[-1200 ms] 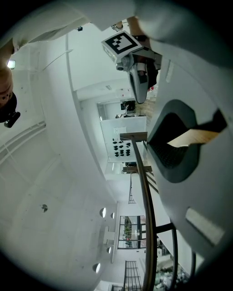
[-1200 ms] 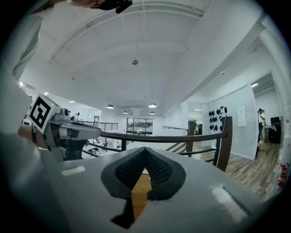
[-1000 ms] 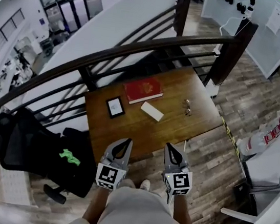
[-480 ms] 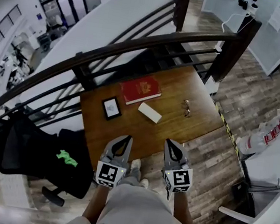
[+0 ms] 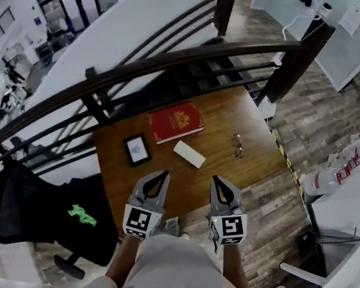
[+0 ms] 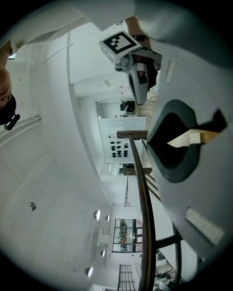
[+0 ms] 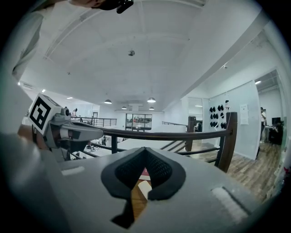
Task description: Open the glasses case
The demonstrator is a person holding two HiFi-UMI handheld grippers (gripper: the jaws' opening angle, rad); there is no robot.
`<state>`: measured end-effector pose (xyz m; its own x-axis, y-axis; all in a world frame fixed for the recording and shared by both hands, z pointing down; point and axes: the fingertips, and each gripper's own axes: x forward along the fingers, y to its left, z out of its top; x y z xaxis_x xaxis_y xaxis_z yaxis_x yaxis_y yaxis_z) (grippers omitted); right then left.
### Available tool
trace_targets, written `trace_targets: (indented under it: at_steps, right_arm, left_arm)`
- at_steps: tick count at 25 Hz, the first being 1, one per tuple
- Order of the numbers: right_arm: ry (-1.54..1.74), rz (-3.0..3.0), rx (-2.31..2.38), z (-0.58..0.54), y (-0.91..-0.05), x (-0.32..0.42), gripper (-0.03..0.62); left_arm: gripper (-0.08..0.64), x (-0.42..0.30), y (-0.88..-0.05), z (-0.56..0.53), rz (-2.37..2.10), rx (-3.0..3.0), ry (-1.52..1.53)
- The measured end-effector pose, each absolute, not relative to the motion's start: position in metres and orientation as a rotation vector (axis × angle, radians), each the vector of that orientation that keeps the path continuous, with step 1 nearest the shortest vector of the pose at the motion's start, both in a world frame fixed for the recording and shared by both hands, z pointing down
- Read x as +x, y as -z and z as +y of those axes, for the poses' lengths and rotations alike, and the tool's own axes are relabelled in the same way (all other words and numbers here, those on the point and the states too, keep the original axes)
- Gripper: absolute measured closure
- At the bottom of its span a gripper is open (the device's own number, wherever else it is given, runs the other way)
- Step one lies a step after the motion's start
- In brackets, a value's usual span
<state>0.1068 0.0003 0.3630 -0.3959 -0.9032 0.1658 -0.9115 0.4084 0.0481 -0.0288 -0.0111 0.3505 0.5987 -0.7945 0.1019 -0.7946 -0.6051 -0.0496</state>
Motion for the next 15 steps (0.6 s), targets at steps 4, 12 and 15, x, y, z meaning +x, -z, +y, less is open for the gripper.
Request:
trace_targets:
  at_steps: [4, 12, 15]
  right_arm:
    - [-0.086, -2.459, 1.634, -0.022, -0.368, 0.104, 0.589]
    - [-0.112, -2.392, 1.636, -0.051, -0.380, 0.090, 0.589]
    - [-0.124, -2.371, 1.630, -0.058, -0.387, 0.085, 0.589]
  left_arm:
    - [0.540, -0.032, -0.356, -0.037, -1.366, 2.801, -0.163]
    - [0.540, -0.036, -0.376, -0.071, -1.270, 2.785, -0.147]
    - [0.540, -0.036, -0.383, -0.080, -1.244, 2.777, -0.144]
